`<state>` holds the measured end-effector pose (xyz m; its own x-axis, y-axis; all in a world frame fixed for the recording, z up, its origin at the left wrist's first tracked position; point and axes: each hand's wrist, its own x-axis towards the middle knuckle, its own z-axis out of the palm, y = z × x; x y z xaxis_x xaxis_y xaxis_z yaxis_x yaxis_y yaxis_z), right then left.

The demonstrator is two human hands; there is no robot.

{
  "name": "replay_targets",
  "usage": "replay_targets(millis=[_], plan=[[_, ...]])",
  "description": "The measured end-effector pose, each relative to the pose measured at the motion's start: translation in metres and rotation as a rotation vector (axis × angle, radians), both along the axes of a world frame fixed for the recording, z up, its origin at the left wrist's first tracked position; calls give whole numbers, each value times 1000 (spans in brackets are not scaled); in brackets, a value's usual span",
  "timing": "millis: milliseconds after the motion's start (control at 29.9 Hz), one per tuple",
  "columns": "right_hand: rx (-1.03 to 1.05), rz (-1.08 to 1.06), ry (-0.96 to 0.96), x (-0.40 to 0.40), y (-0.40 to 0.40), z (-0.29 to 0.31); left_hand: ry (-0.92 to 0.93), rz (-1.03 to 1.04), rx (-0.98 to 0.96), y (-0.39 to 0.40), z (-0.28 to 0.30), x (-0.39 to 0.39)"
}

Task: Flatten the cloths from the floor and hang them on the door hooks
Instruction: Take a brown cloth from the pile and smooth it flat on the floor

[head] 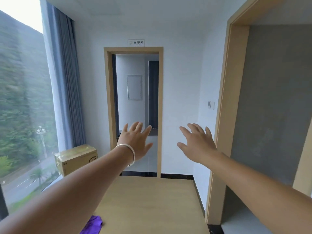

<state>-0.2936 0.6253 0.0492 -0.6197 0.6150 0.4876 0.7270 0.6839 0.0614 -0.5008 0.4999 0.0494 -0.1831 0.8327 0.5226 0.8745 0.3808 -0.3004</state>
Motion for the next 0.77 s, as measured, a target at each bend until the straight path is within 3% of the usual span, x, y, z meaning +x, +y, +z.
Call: replay_targets(millis=[402, 770], plan=[[-12, -1, -17, -122, 95, -13, -16, -22, -28, 104, -14, -120], [-32, 38, -16, -210, 273, -21, -29, 32, -48, 273, -18, -208]])
